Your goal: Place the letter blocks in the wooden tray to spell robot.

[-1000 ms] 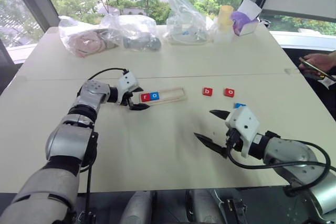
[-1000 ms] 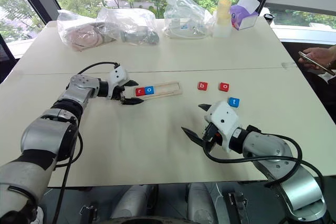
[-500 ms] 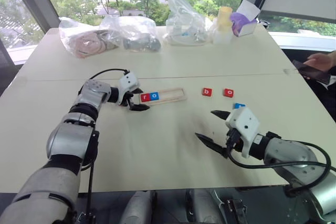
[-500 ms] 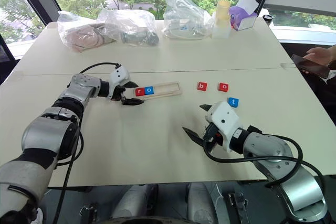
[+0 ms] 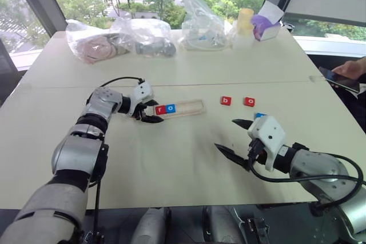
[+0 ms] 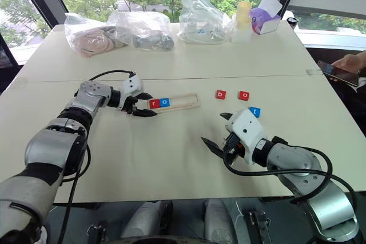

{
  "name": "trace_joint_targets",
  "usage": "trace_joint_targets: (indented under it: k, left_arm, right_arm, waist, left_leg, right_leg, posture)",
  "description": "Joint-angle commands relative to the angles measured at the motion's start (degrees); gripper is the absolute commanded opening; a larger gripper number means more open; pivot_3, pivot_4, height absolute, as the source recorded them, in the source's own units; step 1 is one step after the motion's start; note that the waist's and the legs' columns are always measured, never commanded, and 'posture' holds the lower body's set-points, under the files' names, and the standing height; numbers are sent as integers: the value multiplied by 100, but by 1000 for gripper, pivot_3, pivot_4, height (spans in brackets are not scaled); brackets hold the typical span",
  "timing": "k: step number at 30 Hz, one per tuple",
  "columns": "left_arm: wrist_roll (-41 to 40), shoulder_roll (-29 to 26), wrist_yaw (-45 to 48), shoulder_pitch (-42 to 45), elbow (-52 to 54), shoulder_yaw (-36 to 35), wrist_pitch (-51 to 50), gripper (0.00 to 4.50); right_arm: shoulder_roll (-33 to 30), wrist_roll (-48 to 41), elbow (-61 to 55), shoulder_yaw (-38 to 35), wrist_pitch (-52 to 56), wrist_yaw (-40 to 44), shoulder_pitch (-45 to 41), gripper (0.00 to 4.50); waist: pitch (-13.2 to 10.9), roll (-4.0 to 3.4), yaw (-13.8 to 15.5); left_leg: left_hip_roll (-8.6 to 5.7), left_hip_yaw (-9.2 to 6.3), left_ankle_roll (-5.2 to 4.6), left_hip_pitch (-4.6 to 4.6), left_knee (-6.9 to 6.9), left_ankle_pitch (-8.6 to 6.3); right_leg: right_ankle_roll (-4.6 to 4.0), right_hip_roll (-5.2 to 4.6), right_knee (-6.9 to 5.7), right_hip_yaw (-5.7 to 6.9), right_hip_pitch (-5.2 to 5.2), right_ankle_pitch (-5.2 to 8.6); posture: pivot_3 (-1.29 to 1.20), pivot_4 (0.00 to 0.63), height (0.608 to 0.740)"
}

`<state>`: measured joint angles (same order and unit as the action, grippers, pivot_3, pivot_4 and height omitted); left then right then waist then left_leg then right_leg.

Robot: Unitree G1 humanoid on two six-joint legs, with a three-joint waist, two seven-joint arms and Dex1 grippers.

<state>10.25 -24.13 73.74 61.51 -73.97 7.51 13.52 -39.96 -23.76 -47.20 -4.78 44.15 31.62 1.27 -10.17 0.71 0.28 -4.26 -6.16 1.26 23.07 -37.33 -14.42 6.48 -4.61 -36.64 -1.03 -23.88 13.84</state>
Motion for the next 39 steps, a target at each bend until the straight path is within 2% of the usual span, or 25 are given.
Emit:
trace_joint_targets:
  k: [1,5,13,21,27,34,39]
  left_arm:
    - [86,206,585,-362,-9,203,173,3177]
    - [54,315,800,-593,288,276,342,3177]
    - [-44,389,851,-1450,1888,511,-19,3177]
    - [-55,304,569,-2640,4554,841,-1468,3177]
    - [-163,221,286,-3323,6390,1099,-2971,3177]
    - [-215,95,-255,-3902,7642,1342,-4189,3177]
    - [-246,73,-794,-4151,7970,1349,-4634,3177]
  right_arm:
    - [-22,36,-185,8,-91,-64,-107,4500]
    - [-5,99,-120,77,-160,-86,-134,4500]
    - [0,227,176,129,-366,-77,-339,4500]
    - [19,301,350,214,-508,-28,-433,4500]
    - [17,302,402,224,-564,2,-473,4500]
    - [3,285,384,186,-568,30,-447,4500]
    - [-5,265,374,170,-551,48,-451,4500]
  waist:
    - [1,0,14]
    - [8,-1,43]
    - [34,-8,46]
    - [59,-24,44]
    - [64,-31,44]
    - [64,-32,42]
    - [64,-32,41]
  left_leg:
    - [0,-1,0,-6,1,0]
    - [1,-3,-10,-68,16,-7]
    - [0,-6,-11,-67,17,-8]
    - [0,-7,-14,-68,18,-9]
    - [0,-7,-16,-68,20,-11]
    - [1,-8,-15,-68,21,-12]
    - [3,-8,-15,-68,24,-12]
  right_leg:
    - [0,0,3,1,8,0]
    - [3,-1,35,3,79,3]
    - [4,-4,44,2,83,3]
    - [4,-6,47,0,85,4]
    - [4,-8,52,-1,87,6]
    - [5,-8,54,-1,86,8]
    - [-5,-8,57,-2,85,14]
  posture:
    - [0,150,740]
    - [0,150,740]
    - [0,150,740]
    - [0,150,740]
    - [0,150,740]
    - [0,150,740]
    - [0,150,740]
